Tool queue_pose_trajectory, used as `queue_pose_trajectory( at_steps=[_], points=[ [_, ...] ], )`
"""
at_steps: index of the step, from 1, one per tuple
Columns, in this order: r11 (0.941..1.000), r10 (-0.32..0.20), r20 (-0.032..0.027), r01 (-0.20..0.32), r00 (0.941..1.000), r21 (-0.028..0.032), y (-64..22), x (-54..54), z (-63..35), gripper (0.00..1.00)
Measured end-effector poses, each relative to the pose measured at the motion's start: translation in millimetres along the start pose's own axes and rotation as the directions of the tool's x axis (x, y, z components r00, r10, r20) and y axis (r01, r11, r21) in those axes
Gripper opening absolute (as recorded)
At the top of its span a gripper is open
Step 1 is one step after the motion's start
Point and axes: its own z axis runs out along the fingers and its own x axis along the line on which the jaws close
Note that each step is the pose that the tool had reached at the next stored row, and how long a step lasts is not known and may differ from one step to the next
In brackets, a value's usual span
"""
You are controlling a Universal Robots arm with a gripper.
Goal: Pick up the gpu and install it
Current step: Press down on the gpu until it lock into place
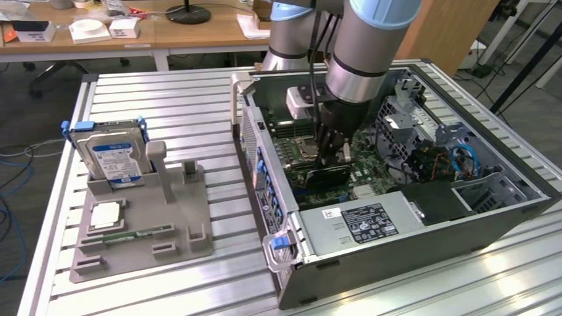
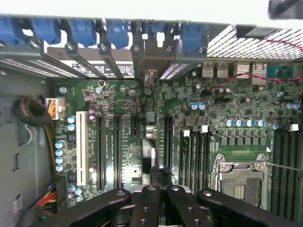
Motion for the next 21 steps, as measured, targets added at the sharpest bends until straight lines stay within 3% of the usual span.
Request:
queue_pose_trajectory(
  at_steps=[9, 21],
  points=[
    [1.0, 0.0, -0.0005, 0.0, 1.0, -0.0002, 10.6, -0.9, -18.5, 0.11],
    [1.0, 0.0, -0.0005, 0.0, 1.0, -0.0003, 44.4, -0.8, -24.8, 0.11]
  ],
)
